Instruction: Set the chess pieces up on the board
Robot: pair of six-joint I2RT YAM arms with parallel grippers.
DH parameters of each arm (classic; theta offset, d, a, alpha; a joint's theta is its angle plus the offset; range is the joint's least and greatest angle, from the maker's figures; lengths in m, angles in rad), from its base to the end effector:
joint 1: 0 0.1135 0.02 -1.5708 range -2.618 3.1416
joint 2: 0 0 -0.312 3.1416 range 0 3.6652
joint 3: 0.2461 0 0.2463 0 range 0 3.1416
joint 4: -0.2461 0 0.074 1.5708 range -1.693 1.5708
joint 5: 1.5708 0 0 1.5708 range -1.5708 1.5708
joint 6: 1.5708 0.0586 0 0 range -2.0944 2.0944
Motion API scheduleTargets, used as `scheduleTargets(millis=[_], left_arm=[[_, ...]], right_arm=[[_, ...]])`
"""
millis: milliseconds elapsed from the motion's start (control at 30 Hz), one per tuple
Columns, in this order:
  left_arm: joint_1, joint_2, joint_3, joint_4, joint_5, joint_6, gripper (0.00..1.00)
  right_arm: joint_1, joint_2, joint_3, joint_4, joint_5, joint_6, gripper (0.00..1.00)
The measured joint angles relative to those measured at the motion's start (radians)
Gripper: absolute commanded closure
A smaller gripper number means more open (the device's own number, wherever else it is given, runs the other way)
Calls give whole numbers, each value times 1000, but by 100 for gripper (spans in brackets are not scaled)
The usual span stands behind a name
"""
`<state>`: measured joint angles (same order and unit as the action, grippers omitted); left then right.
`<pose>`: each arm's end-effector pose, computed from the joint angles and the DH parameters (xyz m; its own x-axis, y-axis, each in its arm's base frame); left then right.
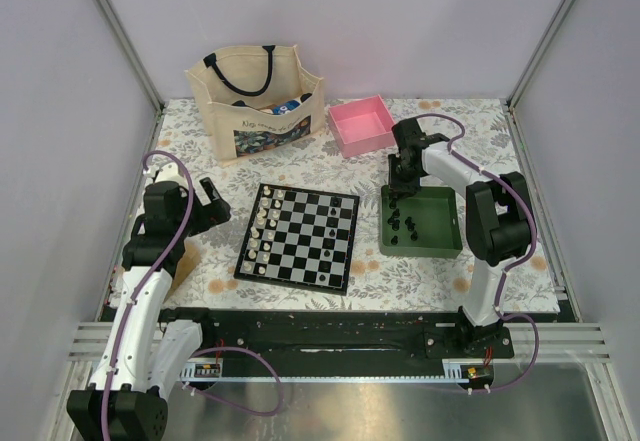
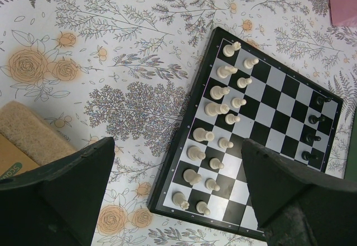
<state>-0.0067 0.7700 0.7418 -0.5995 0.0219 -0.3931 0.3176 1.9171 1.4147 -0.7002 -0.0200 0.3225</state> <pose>0.1438 -0.0022 0.3061 -0.5518 -0.3793 -0.7427 -0.2024 0.9249 -0.3219 0.3909 0.1297 0.2208 -0.9417 0.0240 -0.3355 -0.0217 0.9910 0.1318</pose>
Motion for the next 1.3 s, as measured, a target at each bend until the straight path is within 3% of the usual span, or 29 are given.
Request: scheduleTargets(millis=[800,967,1300], left_arm=[[-2,11,0,0,0,0,1],[-2,11,0,0,0,0,1],[-5,11,0,0,0,0,1]], right_arm=[[0,0,0,0,1,-5,66],[0,0,-4,2,2,-5,62],[0,0,-29,31,2,-5,69]])
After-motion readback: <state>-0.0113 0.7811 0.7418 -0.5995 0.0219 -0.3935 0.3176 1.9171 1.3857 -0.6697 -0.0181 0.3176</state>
